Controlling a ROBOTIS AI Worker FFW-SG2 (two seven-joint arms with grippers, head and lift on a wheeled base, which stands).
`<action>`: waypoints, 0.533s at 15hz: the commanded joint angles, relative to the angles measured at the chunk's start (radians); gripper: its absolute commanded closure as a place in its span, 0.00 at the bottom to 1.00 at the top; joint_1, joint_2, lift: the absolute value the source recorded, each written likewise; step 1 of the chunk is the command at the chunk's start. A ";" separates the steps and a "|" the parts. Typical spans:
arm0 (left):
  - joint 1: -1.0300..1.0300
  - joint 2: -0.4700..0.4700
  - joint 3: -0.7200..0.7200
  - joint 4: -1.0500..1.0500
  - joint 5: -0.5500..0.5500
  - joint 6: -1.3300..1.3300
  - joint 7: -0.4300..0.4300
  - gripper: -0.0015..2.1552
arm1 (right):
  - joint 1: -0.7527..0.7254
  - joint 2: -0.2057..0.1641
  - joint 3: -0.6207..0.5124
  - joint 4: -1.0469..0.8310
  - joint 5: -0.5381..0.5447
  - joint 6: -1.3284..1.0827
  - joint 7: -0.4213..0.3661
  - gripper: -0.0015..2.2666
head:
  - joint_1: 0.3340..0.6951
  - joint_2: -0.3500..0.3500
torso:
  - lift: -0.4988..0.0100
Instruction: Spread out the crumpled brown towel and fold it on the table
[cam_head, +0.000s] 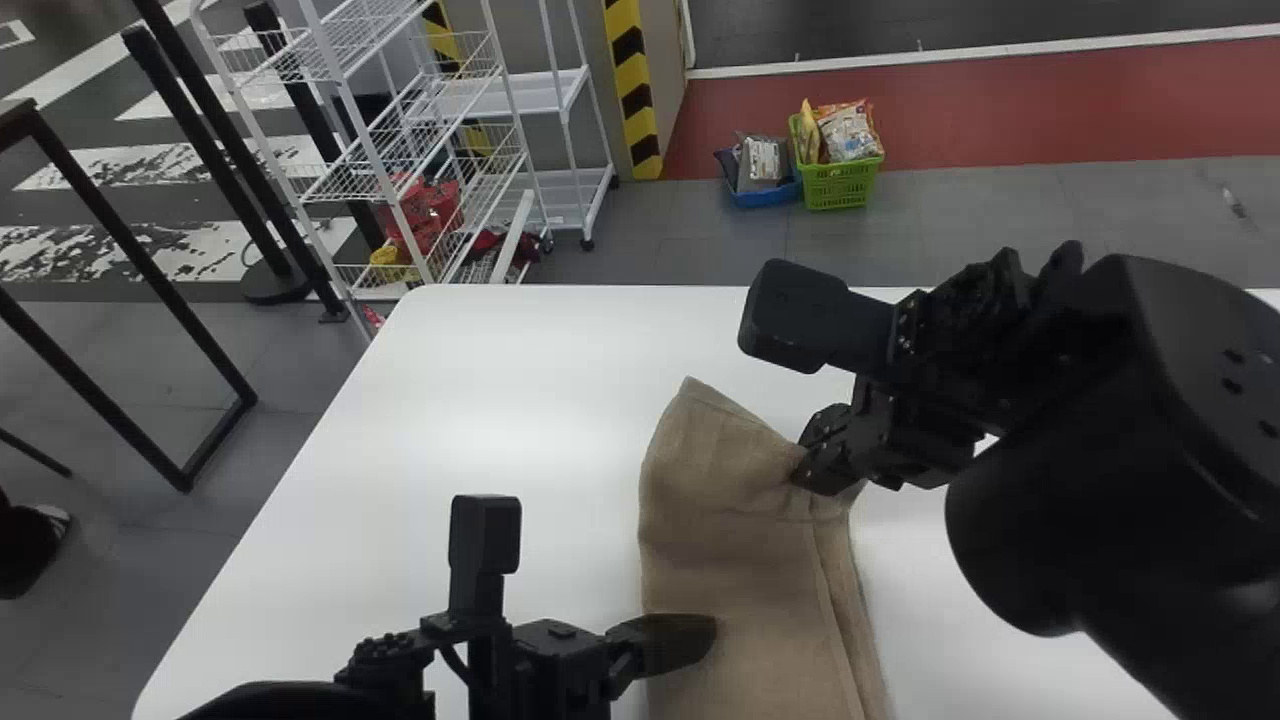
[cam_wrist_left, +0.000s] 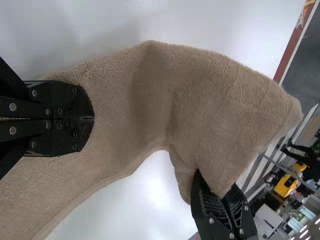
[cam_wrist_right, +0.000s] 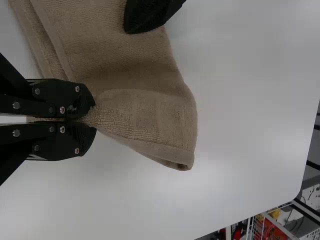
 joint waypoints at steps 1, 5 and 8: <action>-0.005 -0.003 -0.016 0.005 -0.012 -0.005 0.007 0.91 | 0.013 -0.037 -0.002 -0.066 -0.010 0.041 0.009 0.49 | 1.00 0.83 | 0.73; -0.033 -0.003 -0.046 0.011 -0.030 0.002 0.025 0.91 | 0.052 -0.103 0.005 -0.186 -0.010 0.093 0.009 0.49 | 1.00 0.79 | 0.73; -0.053 -0.003 -0.069 0.031 -0.036 0.002 0.030 0.91 | 0.080 -0.129 0.044 -0.237 -0.010 0.130 0.009 0.49 | 1.00 0.76 | 0.73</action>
